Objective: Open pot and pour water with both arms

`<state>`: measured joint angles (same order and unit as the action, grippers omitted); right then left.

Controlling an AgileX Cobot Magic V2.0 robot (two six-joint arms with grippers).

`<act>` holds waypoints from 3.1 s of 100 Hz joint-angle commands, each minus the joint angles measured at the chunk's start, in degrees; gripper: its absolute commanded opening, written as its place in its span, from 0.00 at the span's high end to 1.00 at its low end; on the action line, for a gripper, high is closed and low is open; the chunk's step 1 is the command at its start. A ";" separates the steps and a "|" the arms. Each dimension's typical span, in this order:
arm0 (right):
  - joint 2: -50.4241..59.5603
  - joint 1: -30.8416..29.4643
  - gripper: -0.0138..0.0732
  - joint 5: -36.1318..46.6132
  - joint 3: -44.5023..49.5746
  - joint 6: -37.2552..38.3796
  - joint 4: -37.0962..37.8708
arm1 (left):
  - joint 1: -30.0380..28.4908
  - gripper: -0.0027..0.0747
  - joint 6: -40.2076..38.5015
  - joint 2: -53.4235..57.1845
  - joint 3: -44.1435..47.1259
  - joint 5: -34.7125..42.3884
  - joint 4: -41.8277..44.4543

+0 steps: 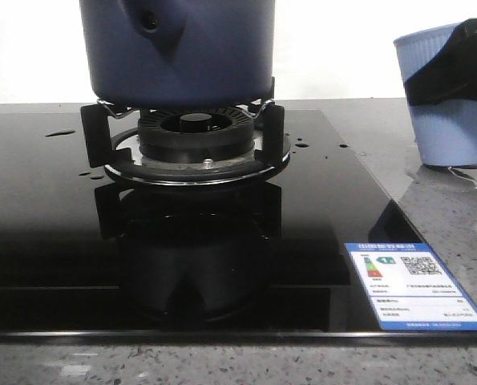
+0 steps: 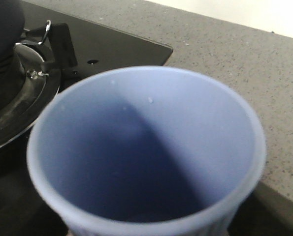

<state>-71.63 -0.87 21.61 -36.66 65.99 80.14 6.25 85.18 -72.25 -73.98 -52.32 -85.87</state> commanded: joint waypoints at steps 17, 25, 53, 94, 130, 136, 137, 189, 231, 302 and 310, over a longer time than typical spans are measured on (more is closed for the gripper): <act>0.91 -0.34 0.39 3.28 -1.55 -0.04 -1.37 | 0.03 0.57 0.11 1.29 -1.64 -0.21 -6.03; 0.91 -0.34 0.31 3.56 -1.55 0.04 -1.37 | 0.03 0.57 0.11 1.29 -1.64 -0.34 -6.03; 0.91 -0.34 0.17 4.23 -1.55 0.04 -1.37 | 0.03 0.57 0.11 1.29 -1.64 -1.29 -6.03; 12.37 -0.34 0.17 3.96 -1.55 0.04 -1.37 | 0.89 0.57 2.00 -0.30 -1.64 -1.72 -6.40; 28.51 -0.34 0.18 5.11 -1.55 0.68 -1.52 | 6.25 0.57 8.12 -7.40 -1.64 -0.79 -6.40; 31.38 -0.34 0.21 5.11 -1.55 1.90 -1.52 | 6.25 0.57 8.12 -8.82 -1.64 -0.79 -6.40; 32.09 -0.34 0.21 5.11 -1.55 2.32 -1.52 | 6.25 0.57 8.12 -8.98 -1.64 -0.79 -6.40; 43.86 -0.34 0.92 4.88 -1.55 4.46 0.43 | 6.38 0.57 12.16 -17.90 -1.64 -4.29 -7.77; 43.86 -0.34 0.92 4.58 -1.55 4.46 0.78 | 6.38 0.57 13.68 -20.36 -1.64 -4.46 -5.77; 44.08 -0.34 0.92 3.76 0.63 4.46 1.30 | 3.81 0.10 12.57 -11.81 -1.99 -4.89 -14.43; 44.63 -0.34 0.92 4.80 1.01 4.93 1.42 | 1.34 0.23 7.84 -8.36 -1.99 -3.90 -11.91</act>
<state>-27.31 -1.01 26.12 -34.53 70.19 82.96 9.75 97.59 -86.15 -73.98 -55.54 -95.68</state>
